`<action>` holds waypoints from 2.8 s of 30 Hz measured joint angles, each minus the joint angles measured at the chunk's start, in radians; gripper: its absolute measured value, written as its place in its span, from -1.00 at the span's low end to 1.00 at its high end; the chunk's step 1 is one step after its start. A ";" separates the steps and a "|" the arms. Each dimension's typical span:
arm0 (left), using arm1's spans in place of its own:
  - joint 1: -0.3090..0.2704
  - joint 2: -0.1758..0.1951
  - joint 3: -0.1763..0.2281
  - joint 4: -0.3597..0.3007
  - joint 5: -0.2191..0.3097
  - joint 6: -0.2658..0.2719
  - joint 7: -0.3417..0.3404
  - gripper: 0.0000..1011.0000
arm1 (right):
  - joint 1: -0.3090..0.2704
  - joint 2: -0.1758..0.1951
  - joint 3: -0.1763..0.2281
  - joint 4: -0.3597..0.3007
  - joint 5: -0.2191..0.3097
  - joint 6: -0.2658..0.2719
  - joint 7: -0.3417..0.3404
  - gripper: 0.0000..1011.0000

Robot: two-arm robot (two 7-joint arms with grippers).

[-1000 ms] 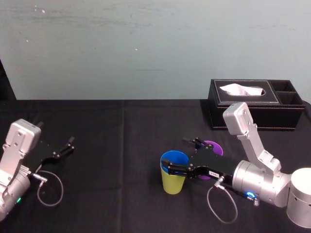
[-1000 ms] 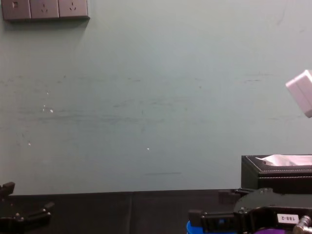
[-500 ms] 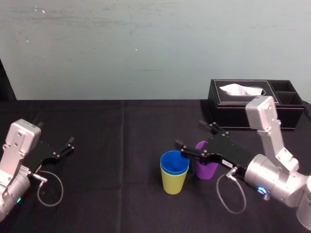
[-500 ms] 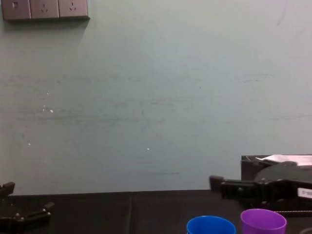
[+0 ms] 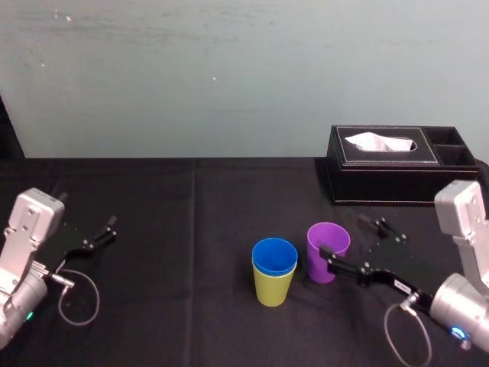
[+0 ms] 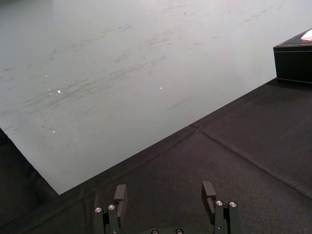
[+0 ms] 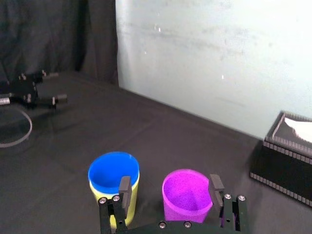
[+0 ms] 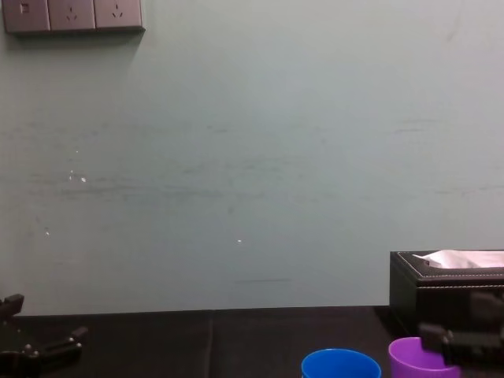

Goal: Stack the three plastic cups sequentially using one hand.

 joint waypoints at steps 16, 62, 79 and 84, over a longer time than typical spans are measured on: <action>0.000 0.000 0.000 0.000 0.000 0.000 0.000 0.98 | -0.055 -0.011 0.022 0.039 -0.052 0.011 -0.020 0.98; 0.000 0.000 0.000 0.000 0.000 0.000 0.000 0.98 | 0.148 -0.155 -0.033 0.269 -0.093 0.146 -0.009 0.98; 0.000 0.000 0.000 0.000 0.000 0.000 0.000 0.98 | 0.162 -0.165 -0.041 0.282 -0.088 0.141 -0.005 0.98; 0.000 0.000 0.000 0.000 0.000 0.000 0.000 0.98 | 0.165 -0.168 -0.043 0.286 -0.088 0.140 -0.006 0.98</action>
